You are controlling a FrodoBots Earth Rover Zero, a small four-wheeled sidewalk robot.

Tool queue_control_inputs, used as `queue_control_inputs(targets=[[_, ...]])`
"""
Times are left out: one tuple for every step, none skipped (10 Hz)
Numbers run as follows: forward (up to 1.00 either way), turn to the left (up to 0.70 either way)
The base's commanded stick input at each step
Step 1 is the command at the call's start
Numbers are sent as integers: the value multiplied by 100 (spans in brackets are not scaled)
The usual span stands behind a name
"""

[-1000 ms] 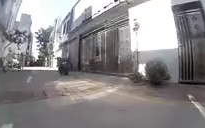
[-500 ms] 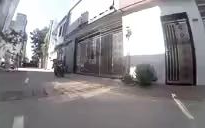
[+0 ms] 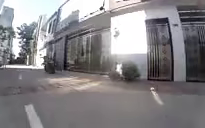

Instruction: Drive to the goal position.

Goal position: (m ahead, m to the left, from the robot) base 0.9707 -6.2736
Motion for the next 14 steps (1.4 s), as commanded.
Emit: queue_control_inputs(targets=[[-100,27],[-100,27],[-100,27],[-100,27],[-100,27],[-100,27],[-100,27],[-100,27],[-100,27],[-100,27],[-100,27],[-100,27],[-100,27],[-100,27]])
